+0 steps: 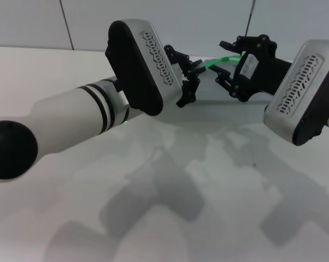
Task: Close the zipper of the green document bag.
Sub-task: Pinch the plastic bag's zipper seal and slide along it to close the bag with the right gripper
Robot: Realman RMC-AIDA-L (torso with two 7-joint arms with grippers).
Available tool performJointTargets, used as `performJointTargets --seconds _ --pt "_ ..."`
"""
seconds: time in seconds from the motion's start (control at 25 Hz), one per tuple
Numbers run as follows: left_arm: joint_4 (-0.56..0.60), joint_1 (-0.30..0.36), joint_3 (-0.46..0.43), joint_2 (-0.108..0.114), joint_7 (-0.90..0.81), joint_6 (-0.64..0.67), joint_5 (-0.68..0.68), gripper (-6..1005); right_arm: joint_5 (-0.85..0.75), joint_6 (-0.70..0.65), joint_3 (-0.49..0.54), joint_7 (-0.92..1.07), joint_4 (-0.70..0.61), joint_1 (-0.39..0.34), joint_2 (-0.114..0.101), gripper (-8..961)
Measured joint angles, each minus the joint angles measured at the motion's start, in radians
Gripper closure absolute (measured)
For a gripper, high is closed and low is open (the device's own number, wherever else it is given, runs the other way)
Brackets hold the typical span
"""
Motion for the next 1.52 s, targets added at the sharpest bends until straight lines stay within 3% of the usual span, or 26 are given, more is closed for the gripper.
performJointTargets --seconds 0.72,1.52 --pt "-0.006 -0.003 0.000 -0.002 0.002 0.000 0.007 946 0.004 -0.052 -0.012 0.006 0.031 0.015 0.000 697" --pt "-0.011 -0.005 0.004 -0.005 0.002 -0.004 0.009 949 0.000 -0.043 -0.015 0.008 0.070 0.038 -0.002 720"
